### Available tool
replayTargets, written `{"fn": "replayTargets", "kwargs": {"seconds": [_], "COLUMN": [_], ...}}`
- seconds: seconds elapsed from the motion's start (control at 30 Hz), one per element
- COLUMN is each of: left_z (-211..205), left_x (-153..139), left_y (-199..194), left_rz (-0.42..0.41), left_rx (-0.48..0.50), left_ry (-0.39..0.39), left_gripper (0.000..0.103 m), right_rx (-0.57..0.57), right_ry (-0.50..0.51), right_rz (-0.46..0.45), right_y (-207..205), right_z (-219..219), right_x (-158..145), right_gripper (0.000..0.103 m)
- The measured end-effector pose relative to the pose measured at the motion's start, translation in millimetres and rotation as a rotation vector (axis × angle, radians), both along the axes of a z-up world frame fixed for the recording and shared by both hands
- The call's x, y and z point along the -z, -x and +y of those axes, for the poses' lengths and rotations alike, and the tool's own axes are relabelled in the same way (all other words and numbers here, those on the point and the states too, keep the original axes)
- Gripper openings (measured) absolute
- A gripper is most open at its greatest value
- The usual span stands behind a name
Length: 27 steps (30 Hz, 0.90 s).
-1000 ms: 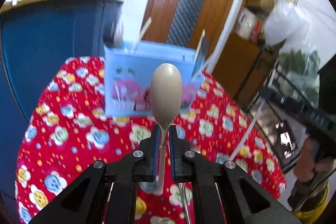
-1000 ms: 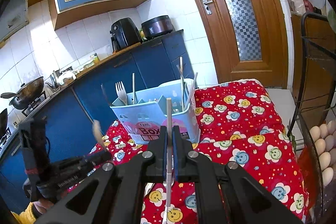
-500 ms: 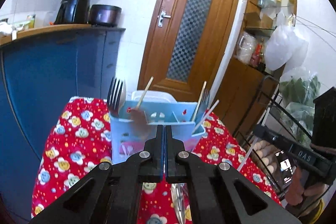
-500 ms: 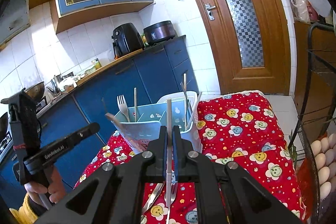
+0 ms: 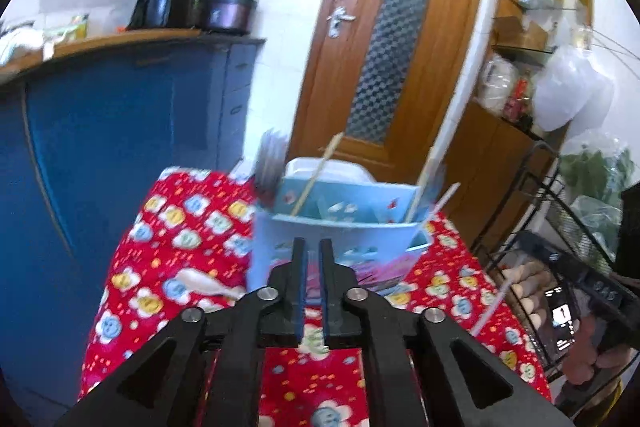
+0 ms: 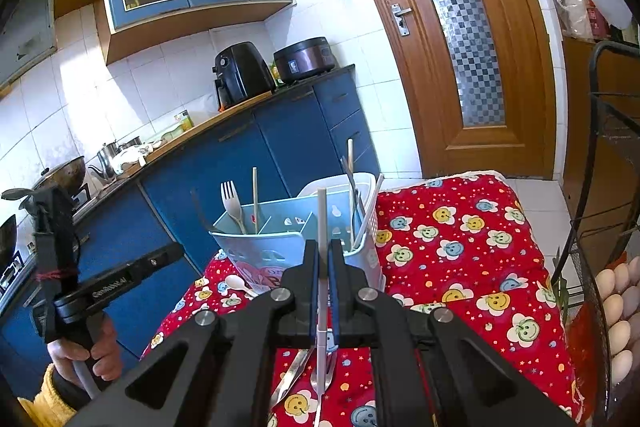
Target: Organize utensils
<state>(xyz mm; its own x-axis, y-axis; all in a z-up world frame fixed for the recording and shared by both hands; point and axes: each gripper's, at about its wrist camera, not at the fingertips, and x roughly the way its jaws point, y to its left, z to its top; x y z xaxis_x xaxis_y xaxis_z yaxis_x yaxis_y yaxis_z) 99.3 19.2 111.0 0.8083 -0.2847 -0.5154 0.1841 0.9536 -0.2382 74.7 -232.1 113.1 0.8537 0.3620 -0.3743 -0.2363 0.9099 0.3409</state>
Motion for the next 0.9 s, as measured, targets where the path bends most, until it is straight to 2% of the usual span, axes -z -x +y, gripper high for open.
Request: {"fn": "replayTargets", "kwargs": {"seconds": [0.2, 0.33, 0.5, 0.7, 0.9], "left_z": [32, 47, 64, 69, 74], "left_x": [35, 62, 97, 123, 141], "left_y": [-19, -35, -59, -80, -97], "left_rz": [0.116, 0.203, 0.327, 0.406, 0.448], "left_rx": [-0.071, -0.096, -0.155, -0.23, -0.314], "left_ry": [0.034, 0.124, 0.3, 0.389, 0.492], "left_gripper": [0.027, 0.035, 0.036, 0.036, 0.036], "right_rx": [0.002, 0.004, 0.011, 0.018, 0.019], "right_ry": [-0.001, 0.01, 0.028, 0.024, 0.025], "right_rz": [0.008, 0.014, 0.011, 0.024, 0.034], "right_y": [-3, -4, -4, -8, -13], "right_z": [0, 5, 5, 1, -3], "right_x": [4, 7, 9, 14, 19], "right_gripper": [0.006, 0.006, 0.006, 0.006, 0.006]}}
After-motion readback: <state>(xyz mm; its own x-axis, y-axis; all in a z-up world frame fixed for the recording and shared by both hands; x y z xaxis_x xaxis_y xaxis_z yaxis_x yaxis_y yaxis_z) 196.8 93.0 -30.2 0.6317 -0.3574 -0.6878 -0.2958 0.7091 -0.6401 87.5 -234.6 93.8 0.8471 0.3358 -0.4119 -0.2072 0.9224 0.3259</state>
